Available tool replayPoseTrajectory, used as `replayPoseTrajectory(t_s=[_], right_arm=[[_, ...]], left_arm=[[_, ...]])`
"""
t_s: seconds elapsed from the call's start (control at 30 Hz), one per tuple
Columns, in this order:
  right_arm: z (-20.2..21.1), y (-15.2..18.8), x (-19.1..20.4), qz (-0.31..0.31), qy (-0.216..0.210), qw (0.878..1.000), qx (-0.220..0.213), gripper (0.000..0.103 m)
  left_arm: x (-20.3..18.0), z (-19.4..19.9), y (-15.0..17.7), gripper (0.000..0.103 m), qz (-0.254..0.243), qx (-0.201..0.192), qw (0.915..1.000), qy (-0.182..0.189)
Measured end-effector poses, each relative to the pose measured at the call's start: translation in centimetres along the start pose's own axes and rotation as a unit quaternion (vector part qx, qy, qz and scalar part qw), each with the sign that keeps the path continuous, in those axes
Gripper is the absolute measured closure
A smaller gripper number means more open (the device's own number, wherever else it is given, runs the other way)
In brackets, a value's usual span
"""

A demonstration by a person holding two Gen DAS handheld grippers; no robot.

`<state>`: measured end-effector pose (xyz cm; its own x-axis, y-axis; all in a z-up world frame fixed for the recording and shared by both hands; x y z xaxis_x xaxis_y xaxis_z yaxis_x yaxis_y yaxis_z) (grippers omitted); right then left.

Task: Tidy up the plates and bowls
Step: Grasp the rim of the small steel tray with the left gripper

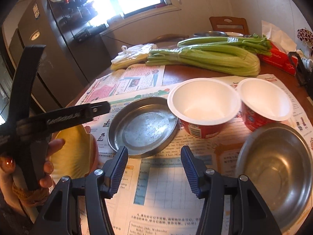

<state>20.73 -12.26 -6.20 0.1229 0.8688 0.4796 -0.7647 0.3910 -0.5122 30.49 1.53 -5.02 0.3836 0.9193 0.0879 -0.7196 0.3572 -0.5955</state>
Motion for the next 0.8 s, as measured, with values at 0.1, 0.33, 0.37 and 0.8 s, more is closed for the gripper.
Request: replayPoseTrajectory(t_s=[0.1,0.33,0.37,0.8], right_arm=[[-1.1,-0.2,0.1,-0.003,0.002,1.000,0.010,0.047],[-3.0,-0.4,-0.2,-0.012,0.007,1.000,0.026,0.047],[-3.3,-0.5,-0.2,-0.011,0.009,1.000,0.028,0.047],[-5.6,-1.0,-0.3,-0.002,0.020,0.999,0.030,0.047]], left_arm=[[-0.2,-1.1,-0.1,0.033,-0.004,0.011,0.9999,0.003],[-0.8,-3.5,0.6,0.033,-0.015,0.041,0.9989,0.018],[-0.8,-3.8,0.6,0.033,-0.016,0.043,0.9988,0.018],[-1.0,-5.4,1.2,0.056,-0.036,0.064,0.9973,0.004]])
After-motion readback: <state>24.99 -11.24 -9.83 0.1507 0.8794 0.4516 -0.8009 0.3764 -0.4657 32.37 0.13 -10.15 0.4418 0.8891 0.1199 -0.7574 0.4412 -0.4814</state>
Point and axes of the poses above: each gripper's, at about its wrist camera, not at the fingertips, and z roughly against the way its jaws point, x to its left, y to its underside, the point moved 9 cm from there along -z, roughly the way its jaws point, and after that the axes turned 15 degrees about -z, right-handed, at the moved point
